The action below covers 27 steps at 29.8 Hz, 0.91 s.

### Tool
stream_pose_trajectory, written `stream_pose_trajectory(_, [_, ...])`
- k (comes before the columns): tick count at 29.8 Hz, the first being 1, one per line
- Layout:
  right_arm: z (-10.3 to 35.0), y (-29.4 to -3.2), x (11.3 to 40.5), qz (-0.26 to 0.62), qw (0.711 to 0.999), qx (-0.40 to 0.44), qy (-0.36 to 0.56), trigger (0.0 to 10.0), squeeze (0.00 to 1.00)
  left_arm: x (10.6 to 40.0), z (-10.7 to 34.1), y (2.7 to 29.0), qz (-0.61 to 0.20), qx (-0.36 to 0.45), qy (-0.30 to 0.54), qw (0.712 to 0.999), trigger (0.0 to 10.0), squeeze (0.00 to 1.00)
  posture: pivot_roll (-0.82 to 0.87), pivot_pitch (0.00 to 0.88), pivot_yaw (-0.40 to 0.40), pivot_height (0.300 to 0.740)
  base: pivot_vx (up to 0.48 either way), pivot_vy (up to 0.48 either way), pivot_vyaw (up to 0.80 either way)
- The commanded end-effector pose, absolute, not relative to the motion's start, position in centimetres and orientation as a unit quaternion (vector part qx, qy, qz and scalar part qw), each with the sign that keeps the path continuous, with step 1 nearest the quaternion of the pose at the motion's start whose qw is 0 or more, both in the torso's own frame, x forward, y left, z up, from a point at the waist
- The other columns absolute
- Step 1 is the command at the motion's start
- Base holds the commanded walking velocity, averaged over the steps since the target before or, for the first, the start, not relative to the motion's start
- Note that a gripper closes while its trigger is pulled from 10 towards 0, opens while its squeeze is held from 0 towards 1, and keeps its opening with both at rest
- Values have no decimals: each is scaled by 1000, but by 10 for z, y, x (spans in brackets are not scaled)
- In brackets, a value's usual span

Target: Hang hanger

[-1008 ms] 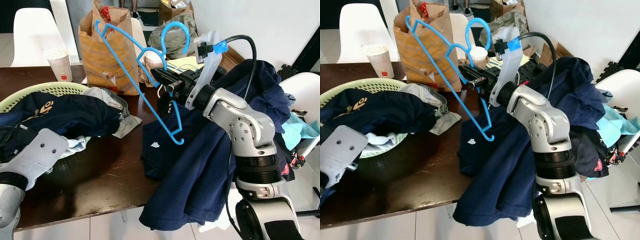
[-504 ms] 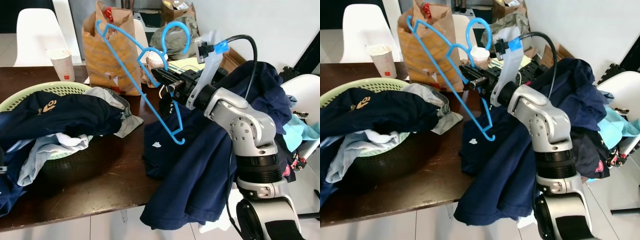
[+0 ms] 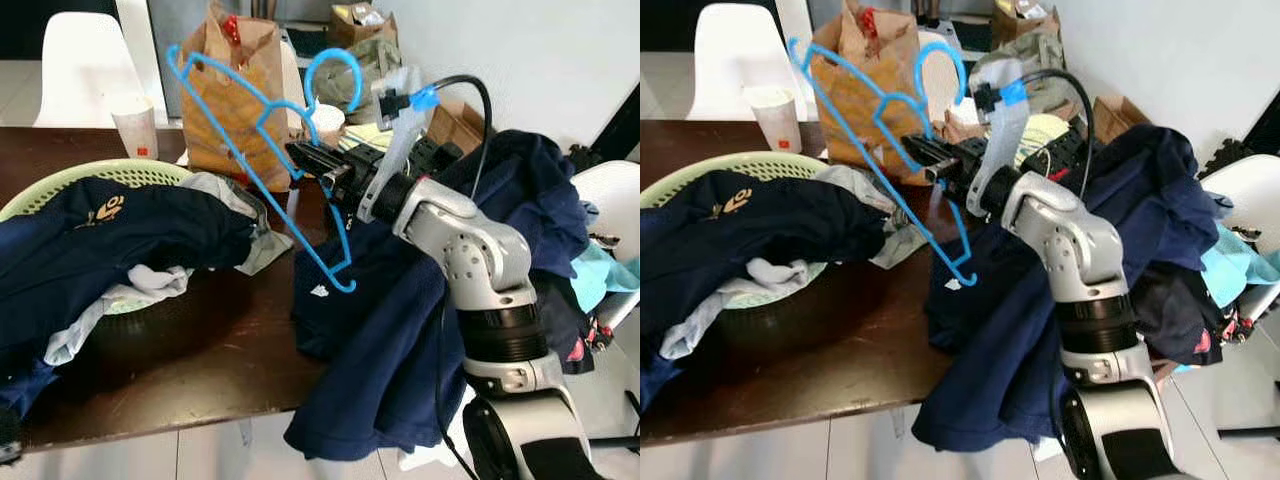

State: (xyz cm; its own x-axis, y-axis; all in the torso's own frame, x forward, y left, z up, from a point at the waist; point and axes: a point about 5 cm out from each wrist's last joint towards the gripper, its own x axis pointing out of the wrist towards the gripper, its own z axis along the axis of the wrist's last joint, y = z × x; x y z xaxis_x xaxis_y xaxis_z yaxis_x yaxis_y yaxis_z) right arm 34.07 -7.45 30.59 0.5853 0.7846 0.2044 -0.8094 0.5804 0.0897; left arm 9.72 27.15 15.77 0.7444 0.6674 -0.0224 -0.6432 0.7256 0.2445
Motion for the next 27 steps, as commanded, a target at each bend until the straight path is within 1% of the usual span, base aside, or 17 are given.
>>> stream_pose_trajectory(1, [308, -81, 343, 441, 890, 84, -76, 10000, 0, 72, 135, 267, 398, 59, 103, 910, 10000, 0, 111, 144, -90, 740, 0, 0, 0])
stream_pose_trajectory(3, [308, -82, 343, 440, 891, 84, -75, 10000, 0, 70, 134, 269, 406, 54, 101, 907, 10000, 0, 111, 144, -90, 740, 0, 0, 0])
stream_pose_trajectory(6, [307, -81, 343, 440, 891, 84, -74, 10000, 0, 71, 144, 287, 410, 64, 58, 908, 10000, 0, 107, 145, -91, 740, 0, 0, 0])
stream_pose_trajectory(9, [307, -81, 343, 441, 891, 84, -74, 10000, 0, 72, 146, 292, 411, 66, 49, 908, 10000, 0, 103, 144, -91, 740, 0, 0, 0])
stream_pose_trajectory(11, [307, -80, 344, 440, 891, 83, -75, 10000, 0, 70, 147, 305, 426, 74, 39, 901, 10000, 0, 91, 144, -88, 740, 0, 0, 0])
stream_pose_trajectory(14, [308, -82, 344, 436, 893, 79, -77, 10000, 0, 64, 147, 326, 449, 113, 46, 885, 10000, 0, 81, 141, -86, 740, 0, 0, 0])
stream_pose_trajectory(20, [309, -84, 345, 430, 896, 78, -78, 10000, 0, 63, 147, 333, 450, 133, 49, 882, 10000, 0, 79, 137, -88, 740, 0, 0, 0])
stream_pose_trajectory(22, [310, -85, 346, 426, 897, 88, -79, 10000, 0, 67, 147, 337, 446, 135, 43, 884, 10000, 0, 78, 136, -93, 740, 0, 0, 0])
stream_pose_trajectory(23, [311, -86, 347, 424, 896, 94, -86, 10000, 0, 78, 149, 338, 430, 134, 28, 892, 10000, 0, 82, 140, -103, 740, 0, 0, 606])
stream_pose_trajectory(24, [311, -86, 347, 424, 896, 94, -86, 10000, 0, 78, 149, 338, 430, 134, 28, 892, 10000, 0, 82, 140, -103, 740, 0, 0, 606])
stream_pose_trajectory(26, [314, -87, 349, 421, 896, 103, -95, 10000, 0, 106, 155, 332, 380, 134, -4, 915, 10000, 0, 80, 141, -107, 740, 0, 0, 650])
stream_pose_trajectory(27, [314, -87, 349, 421, 896, 103, -95, 10000, 0, 106, 155, 332, 380, 134, -4, 915, 10000, 0, 80, 141, -107, 740, 0, 0, 669])
